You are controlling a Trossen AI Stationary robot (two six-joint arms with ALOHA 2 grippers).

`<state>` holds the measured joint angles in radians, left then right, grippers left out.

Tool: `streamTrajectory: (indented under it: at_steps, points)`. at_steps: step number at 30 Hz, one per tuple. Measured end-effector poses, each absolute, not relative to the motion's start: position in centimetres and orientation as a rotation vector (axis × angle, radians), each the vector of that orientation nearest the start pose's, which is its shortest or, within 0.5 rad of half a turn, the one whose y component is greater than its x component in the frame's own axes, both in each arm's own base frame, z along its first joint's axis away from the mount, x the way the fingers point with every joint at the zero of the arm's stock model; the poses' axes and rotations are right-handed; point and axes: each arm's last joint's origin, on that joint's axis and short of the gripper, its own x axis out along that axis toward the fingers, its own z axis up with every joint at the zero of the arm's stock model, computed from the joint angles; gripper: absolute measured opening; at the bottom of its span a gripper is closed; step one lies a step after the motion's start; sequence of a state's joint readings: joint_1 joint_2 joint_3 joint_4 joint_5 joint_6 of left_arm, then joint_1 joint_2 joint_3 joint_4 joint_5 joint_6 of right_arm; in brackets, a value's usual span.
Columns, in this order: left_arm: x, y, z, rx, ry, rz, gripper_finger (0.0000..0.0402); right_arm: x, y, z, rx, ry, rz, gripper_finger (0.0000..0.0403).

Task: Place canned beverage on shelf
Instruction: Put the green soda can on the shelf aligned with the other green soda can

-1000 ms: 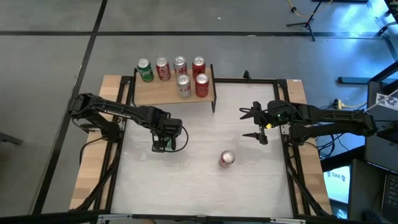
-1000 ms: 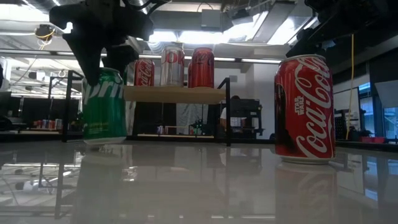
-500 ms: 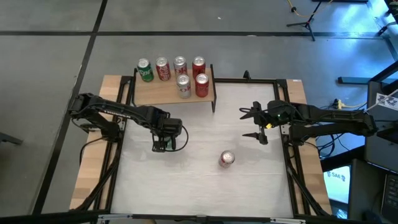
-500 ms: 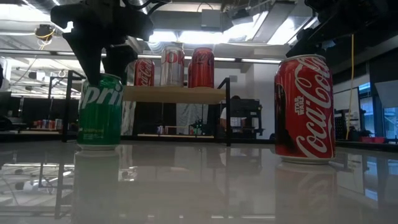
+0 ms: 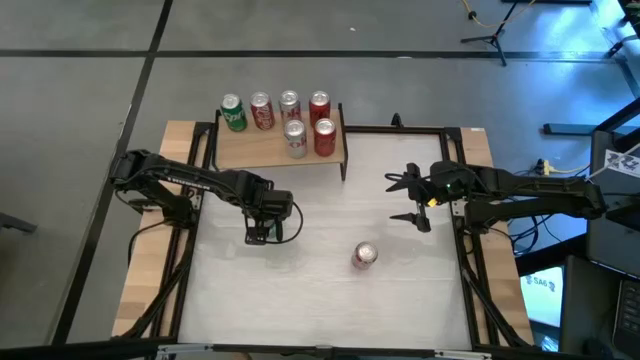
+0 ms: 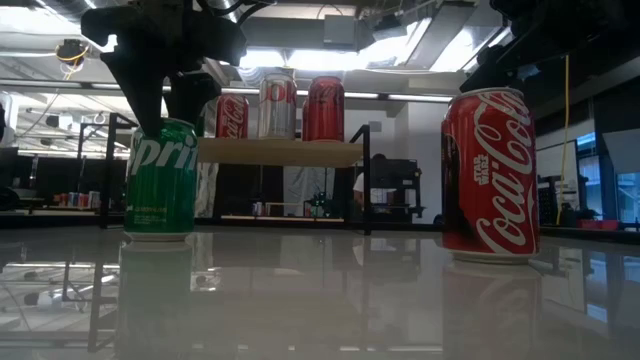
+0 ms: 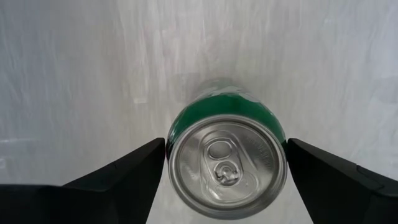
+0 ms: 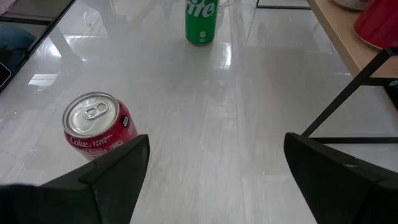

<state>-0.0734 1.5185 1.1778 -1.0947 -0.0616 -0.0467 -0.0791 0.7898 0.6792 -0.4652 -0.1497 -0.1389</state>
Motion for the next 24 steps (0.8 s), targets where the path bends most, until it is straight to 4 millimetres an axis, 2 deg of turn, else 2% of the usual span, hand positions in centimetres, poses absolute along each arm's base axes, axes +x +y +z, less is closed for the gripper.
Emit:
streamTrajectory:
  at_steps: [24]
  points:
    - [27.04,-1.78,24.62,0.015,1.421,0.069,0.0322,16.49,-0.87,27.1,-0.069,0.567,0.109,0.0365]
